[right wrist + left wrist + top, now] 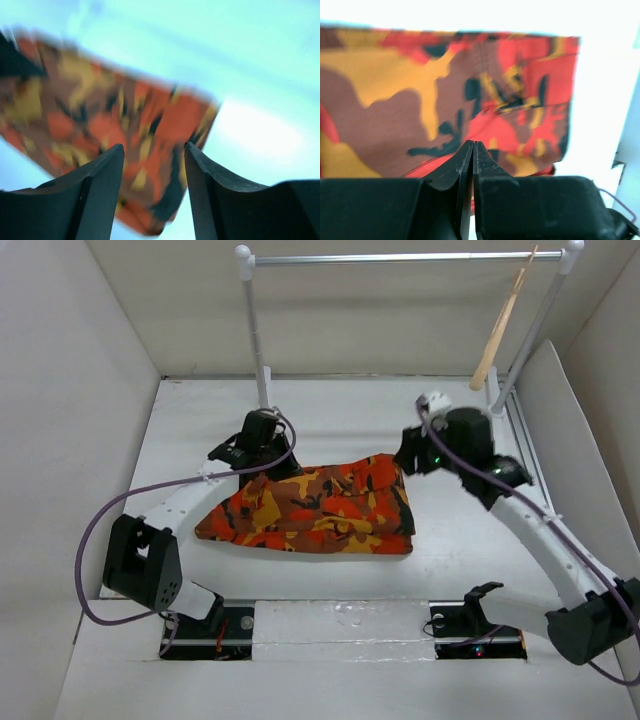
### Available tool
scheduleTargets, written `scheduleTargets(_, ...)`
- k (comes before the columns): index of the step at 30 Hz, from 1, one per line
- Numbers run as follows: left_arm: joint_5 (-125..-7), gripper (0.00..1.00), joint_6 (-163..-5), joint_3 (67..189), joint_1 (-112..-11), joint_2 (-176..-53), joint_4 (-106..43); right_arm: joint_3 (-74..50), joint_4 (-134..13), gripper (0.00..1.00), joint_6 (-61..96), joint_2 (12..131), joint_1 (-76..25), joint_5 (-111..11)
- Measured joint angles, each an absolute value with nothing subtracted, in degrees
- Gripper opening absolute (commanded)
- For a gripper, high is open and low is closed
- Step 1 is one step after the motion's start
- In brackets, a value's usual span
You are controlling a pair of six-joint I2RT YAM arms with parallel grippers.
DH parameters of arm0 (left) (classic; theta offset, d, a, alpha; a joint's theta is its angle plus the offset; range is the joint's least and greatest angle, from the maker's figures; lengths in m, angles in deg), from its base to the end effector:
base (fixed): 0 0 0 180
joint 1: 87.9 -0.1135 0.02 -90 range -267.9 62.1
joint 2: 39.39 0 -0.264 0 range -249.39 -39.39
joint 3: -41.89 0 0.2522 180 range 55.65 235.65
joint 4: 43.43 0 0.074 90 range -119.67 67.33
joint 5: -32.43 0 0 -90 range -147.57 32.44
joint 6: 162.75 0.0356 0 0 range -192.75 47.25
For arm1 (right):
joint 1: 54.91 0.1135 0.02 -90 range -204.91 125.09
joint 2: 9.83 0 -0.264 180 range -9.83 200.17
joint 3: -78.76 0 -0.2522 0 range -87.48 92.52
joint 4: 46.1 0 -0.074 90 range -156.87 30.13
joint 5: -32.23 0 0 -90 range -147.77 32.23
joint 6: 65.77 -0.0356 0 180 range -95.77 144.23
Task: Place the trousers on the hanger
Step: Pick up the hanger from the clothesline.
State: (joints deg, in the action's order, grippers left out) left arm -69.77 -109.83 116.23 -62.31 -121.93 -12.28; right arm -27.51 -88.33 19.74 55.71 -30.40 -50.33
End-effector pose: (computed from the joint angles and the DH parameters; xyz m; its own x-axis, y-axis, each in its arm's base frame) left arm 0.2849 -0.1448 0.2703 -0.7996 -0.2705 -0.5361 0.1096 0.8121 -0.5731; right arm 0.2264 0.1083 0.3286 -0.5476 -0.1644 -0.8204 -0.4676 0.8733 0.1371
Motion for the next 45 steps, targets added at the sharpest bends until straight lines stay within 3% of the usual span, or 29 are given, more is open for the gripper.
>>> scheduleTargets(3,-68.66,0.0,-109.19,119.99,-61.22,-121.38,-12.15,-10.77,-88.97,0.37,23.76,55.44,-37.15,-47.68)
scheduleTargets(4,-68.15,0.0,-109.08,120.8,-60.65,-120.99,-12.24,-5.81,-88.97,0.18,24.94,55.49,-39.95,-46.63)
scheduleTargets(6,-67.48,0.0,-108.91,121.3,-59.71,-120.16,-12.28,2.08,-88.42,0.0,26.54,55.75,-45.81,-44.99)
scheduleTargets(9,-66.47,0.0,-108.25,121.37,-58.12,-117.93,-11.82,10.63,-87.48,0.0,27.83,57.32,-55.91,-40.43)
scheduleTargets(11,-65.4,0.01,-107.42,121.61,-56.91,-117.23,-11.32,15.46,-86.63,0.35,27.48,60.03,-63.51,-35.92)
scheduleTargets(12,-64.92,0.04,-106.94,121.91,-56.5,-117.03,-10.95,17.73,-86.02,0.64,26.95,61.94,-66.57,-33.56)
scheduleTargets(13,-64.55,0.06,-106.33,122.09,-56.04,-116.79,-10.78,19.44,-85.14,0.73,26.28,64.01,-69.54,-31.46)
scheduleTargets(16,-64.07,0.11,-105.15,122.11,-55.32,-115.48,-10.51,22.37,-82.28,0.87,23.67,71.16,-75.64,-23.92)
scheduleTargets(22,-63.7,0.14,-104.06,121.32,-55.03,-113.12,-10.71,19.85,-77.71,0.93,16.79,84.58,-77.0,-12.45)
scheduleTargets(32,-63.91,0.14,-104.14,115.97,-55.03,-113.25,-11.08,12.4,-58.67,0.86,4.79,87.07,-73.28,-4.14)
scheduleTargets(35,-64.02,0.14,-104.47,114.9,-54.99,-113.47,-11.26,12.25,-53.82,0.77,2.87,87.38,-71.62,-3.44)
scheduleTargets(39,-64.0,0.14,-104.82,114.09,-54.99,-113.52,-11.41,10.89,-47.9,0.53,-0.19,89.21,-70.2,-3.05)
scheduleTargets(41,-64.0,0.14,-104.98,114.09,-54.99,-113.52,-11.45,9.54,-46.06,0.56,-1.57,90.15,-69.83,-3.05)
scheduleTargets(42,-64.02,0.14,-105.06,114.09,-54.99,-113.52,-11.48,8.97,-45.43,0.67,-2.27,90.7,-69.81,-3.12)
scheduleTargets(45,-64.02,0.14,-105.19,114.09,-54.99,-113.52,-11.48,7.7,-44.18,0.81,-3.8,92.14,-69.46,-3.57)
